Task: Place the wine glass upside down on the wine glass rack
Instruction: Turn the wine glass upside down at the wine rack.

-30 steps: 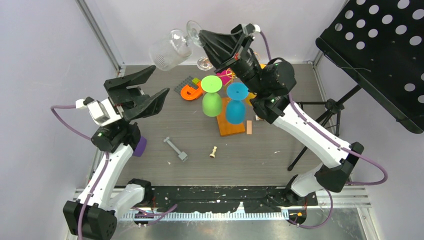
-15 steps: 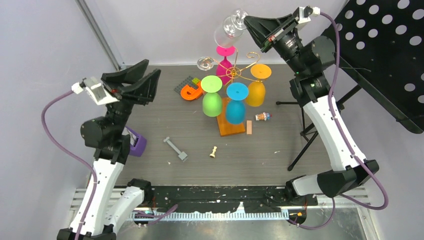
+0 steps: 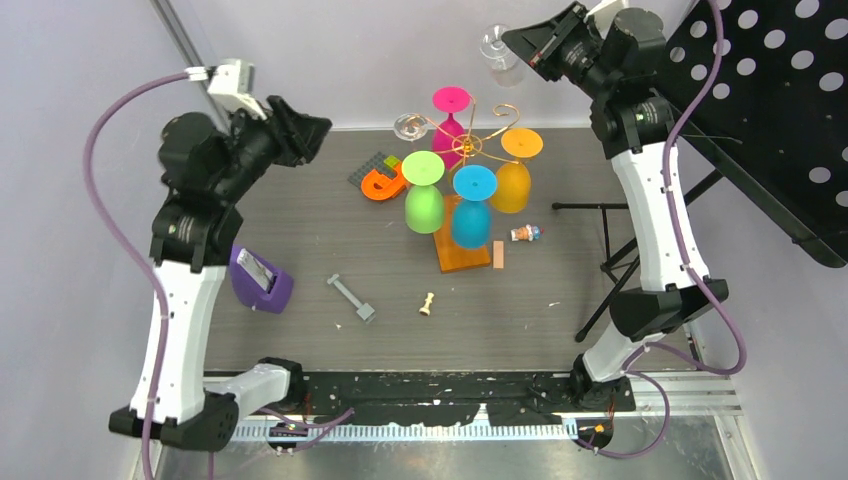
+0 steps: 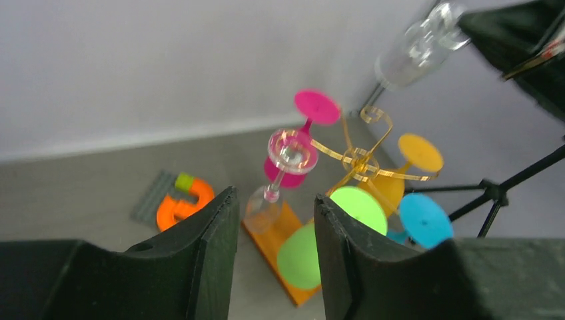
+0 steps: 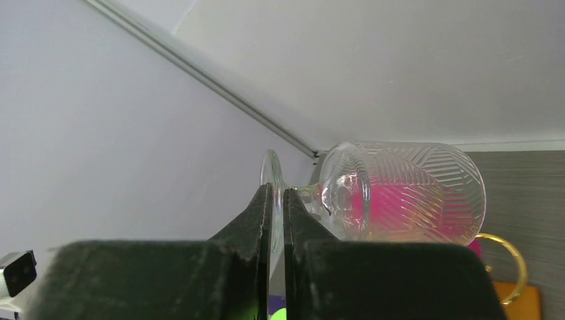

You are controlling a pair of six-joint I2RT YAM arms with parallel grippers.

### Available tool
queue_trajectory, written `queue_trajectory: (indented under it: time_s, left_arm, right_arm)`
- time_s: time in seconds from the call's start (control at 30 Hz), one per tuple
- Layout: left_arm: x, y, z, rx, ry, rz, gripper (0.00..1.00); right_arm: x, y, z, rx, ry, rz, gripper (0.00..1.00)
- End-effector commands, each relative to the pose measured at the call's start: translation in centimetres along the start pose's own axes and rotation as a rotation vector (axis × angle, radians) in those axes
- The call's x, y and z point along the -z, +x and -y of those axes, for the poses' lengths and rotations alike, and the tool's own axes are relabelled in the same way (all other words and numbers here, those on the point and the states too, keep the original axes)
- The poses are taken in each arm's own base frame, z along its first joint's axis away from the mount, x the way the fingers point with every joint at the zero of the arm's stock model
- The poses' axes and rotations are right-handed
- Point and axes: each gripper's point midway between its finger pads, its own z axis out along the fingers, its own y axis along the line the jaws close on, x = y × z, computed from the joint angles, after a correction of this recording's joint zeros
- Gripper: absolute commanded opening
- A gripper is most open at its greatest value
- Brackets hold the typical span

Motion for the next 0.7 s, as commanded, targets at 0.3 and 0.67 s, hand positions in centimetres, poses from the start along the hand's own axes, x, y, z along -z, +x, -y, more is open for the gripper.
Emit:
queue_trajectory:
  time_s: [0.3,0.67]
  left_arm:
    - [2.4,10.7,-4.9,0.160,-0.263,-0.354,0.84]
    - [2.3,2.1,0.5,0.096,-0.023,-0.092,0.89]
  right_arm:
    - [-1.2,-3.4,4.9,0.297,0.186,0.079,0.06]
    - [-2.9,-1.4,8.9,0.270,0.209,-0.024,0.05]
